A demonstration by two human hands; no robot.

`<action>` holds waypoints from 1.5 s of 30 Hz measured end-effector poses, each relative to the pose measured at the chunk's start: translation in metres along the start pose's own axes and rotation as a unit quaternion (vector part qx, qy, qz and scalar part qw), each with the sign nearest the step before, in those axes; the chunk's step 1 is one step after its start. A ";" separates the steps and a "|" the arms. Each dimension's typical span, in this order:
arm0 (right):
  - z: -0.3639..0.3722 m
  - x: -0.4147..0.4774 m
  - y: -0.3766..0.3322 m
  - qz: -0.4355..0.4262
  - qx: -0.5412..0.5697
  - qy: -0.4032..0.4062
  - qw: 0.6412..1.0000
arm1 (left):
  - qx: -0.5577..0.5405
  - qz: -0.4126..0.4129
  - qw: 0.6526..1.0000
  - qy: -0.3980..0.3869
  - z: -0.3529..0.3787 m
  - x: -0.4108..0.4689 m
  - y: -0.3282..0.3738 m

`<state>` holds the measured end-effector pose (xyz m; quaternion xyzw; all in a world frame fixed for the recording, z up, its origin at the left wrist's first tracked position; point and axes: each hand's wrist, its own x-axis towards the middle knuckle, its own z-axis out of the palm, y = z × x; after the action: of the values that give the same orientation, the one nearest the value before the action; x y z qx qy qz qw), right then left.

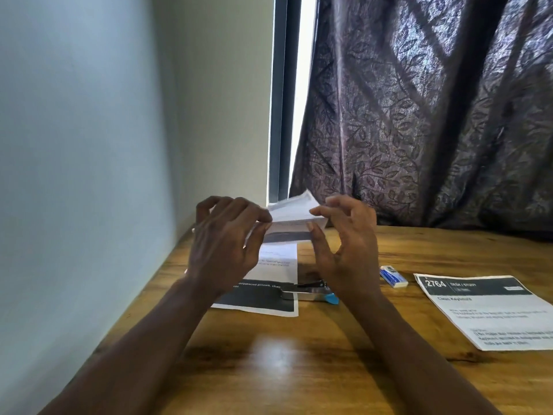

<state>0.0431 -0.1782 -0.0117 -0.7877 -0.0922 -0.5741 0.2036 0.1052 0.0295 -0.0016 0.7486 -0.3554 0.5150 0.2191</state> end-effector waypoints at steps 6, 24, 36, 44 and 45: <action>0.007 -0.004 -0.016 -0.087 -0.035 -0.041 0.995 | 0.003 0.051 0.998 -0.022 0.009 -0.002 0.011; -0.019 -0.001 0.039 0.044 -0.074 0.012 0.996 | 0.014 -0.038 0.999 -0.011 -0.003 -0.002 -0.014; 0.005 -0.004 -0.009 -0.111 -0.059 -0.068 0.990 | -0.017 0.022 0.999 -0.044 0.007 -0.002 0.014; -0.007 0.003 0.010 -0.079 -0.050 -0.062 0.994 | -0.001 -0.018 0.999 -0.051 -0.005 0.001 -0.008; -0.008 0.003 0.013 -0.076 -0.049 -0.057 0.994 | 0.000 -0.027 0.998 -0.052 -0.007 0.002 -0.011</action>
<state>0.0420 -0.1932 -0.0092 -0.8190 -0.1352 -0.5456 0.1148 0.1090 0.0410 0.0031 0.7837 -0.3463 0.4689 0.2144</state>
